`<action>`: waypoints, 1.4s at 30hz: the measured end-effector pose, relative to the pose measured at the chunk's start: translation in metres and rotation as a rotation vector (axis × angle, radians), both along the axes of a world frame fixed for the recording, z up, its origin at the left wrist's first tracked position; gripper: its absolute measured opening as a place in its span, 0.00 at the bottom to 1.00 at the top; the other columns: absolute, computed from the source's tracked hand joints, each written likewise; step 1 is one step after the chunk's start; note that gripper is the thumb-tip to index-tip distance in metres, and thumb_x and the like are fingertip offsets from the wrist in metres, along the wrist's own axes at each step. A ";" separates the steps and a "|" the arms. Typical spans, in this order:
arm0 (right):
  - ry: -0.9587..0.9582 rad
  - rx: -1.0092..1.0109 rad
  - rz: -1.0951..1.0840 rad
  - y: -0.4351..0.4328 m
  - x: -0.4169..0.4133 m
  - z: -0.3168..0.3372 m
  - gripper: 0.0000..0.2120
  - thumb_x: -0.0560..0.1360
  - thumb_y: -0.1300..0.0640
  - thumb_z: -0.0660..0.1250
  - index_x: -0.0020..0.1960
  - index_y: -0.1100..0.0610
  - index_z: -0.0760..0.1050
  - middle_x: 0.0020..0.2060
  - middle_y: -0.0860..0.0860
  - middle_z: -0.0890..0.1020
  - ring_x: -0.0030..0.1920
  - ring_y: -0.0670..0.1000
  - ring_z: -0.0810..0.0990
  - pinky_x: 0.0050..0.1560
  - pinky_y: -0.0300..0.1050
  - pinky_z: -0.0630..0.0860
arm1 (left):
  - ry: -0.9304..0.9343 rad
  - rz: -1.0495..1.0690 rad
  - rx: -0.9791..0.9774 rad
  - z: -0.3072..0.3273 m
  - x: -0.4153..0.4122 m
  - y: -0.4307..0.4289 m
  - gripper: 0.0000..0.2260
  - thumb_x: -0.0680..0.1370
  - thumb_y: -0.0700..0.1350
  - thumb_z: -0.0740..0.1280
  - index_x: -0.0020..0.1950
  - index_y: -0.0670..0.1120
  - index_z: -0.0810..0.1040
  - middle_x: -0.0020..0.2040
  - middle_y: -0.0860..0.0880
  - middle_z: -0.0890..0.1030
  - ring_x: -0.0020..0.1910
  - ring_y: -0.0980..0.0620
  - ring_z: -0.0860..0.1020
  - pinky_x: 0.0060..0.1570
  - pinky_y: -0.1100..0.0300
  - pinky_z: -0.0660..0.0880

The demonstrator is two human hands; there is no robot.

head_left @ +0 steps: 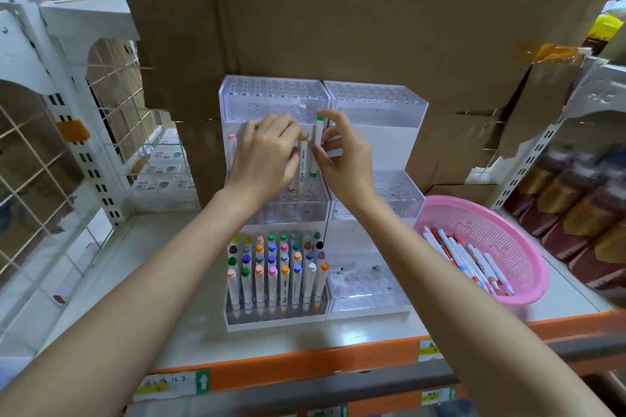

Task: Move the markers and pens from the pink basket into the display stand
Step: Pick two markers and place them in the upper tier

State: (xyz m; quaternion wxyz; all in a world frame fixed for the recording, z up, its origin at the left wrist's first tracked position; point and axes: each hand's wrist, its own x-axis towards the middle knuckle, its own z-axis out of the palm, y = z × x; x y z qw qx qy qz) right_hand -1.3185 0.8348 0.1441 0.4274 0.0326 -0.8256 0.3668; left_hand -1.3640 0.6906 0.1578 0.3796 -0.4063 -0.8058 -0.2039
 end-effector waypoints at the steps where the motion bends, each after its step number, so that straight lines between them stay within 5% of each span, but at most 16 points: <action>1: -0.012 0.006 0.001 0.001 0.001 0.000 0.21 0.72 0.66 0.71 0.63 0.57 0.73 0.40 0.52 0.77 0.37 0.52 0.79 0.39 0.46 0.79 | 0.001 0.003 -0.007 -0.002 0.000 -0.001 0.08 0.73 0.38 0.68 0.51 0.43 0.78 0.49 0.46 0.79 0.51 0.45 0.77 0.49 0.50 0.69; 19: -0.173 0.107 -0.026 -0.005 0.011 0.003 0.18 0.73 0.67 0.70 0.60 0.56 0.71 0.36 0.54 0.77 0.36 0.55 0.77 0.41 0.56 0.78 | -0.052 0.001 -0.030 -0.009 0.005 -0.012 0.19 0.72 0.37 0.68 0.63 0.45 0.77 0.55 0.45 0.77 0.57 0.45 0.75 0.59 0.48 0.67; 42: -0.198 0.196 -0.119 -0.004 0.013 0.012 0.09 0.75 0.64 0.69 0.55 0.59 0.76 0.40 0.54 0.78 0.38 0.54 0.77 0.41 0.52 0.78 | -0.079 0.028 -0.151 -0.009 0.010 -0.018 0.25 0.72 0.39 0.68 0.69 0.46 0.72 0.61 0.45 0.74 0.62 0.44 0.71 0.64 0.47 0.66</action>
